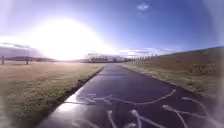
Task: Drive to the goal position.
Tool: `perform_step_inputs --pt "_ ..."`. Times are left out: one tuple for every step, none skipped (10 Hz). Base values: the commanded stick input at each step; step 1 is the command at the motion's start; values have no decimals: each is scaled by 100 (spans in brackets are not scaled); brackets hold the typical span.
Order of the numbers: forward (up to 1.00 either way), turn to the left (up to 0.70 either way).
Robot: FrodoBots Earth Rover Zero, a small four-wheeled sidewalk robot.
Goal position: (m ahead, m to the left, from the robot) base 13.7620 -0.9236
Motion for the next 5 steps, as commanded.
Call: perform_step_inputs --pt "100 0" --pt "100 0" --pt "100 0" --pt "100 0" --pt "100 0"
